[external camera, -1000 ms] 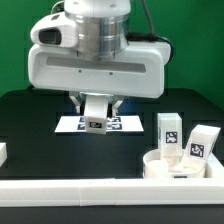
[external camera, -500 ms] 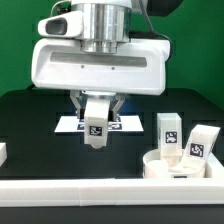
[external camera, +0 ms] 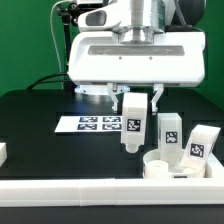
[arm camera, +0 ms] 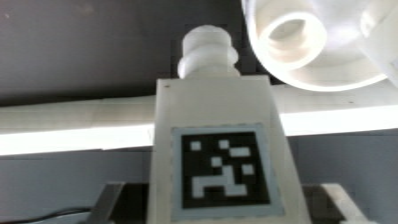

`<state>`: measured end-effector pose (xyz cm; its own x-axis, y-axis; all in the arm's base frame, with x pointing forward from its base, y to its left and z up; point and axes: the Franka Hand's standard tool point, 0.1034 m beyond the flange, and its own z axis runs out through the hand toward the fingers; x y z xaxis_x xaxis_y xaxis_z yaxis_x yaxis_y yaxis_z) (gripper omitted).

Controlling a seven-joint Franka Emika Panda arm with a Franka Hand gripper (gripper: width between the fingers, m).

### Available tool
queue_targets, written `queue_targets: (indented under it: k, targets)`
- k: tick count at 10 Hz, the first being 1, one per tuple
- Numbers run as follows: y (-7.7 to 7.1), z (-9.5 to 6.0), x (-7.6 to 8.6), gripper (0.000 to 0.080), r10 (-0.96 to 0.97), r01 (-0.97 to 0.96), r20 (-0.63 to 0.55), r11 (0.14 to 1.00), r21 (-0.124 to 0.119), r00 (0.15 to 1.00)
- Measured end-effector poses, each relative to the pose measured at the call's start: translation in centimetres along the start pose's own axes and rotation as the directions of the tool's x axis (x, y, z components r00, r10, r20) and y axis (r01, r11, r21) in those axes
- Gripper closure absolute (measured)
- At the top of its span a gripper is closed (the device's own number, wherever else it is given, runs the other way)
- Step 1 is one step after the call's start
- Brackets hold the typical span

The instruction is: Assemble stool

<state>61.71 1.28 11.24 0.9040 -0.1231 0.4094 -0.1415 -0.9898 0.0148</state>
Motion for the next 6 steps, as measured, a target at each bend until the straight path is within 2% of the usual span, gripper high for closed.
queue_targets:
  k: [3, 5, 6]
  targets:
    - [0.0, 0.0, -0.1, 0.0461, 0.0, 0.0, 0.001, 1.0, 0.0, 1.0]
    - [-3.0, -0.4, 0.2, 0.0461, -0.012, 0.013, -0.02, 1.0, 0.028, 1.0]
    - [-3.7, -0.5, 0.5, 0.0461, -0.02, 0.021, -0.031, 0.999, 0.034, 0.999]
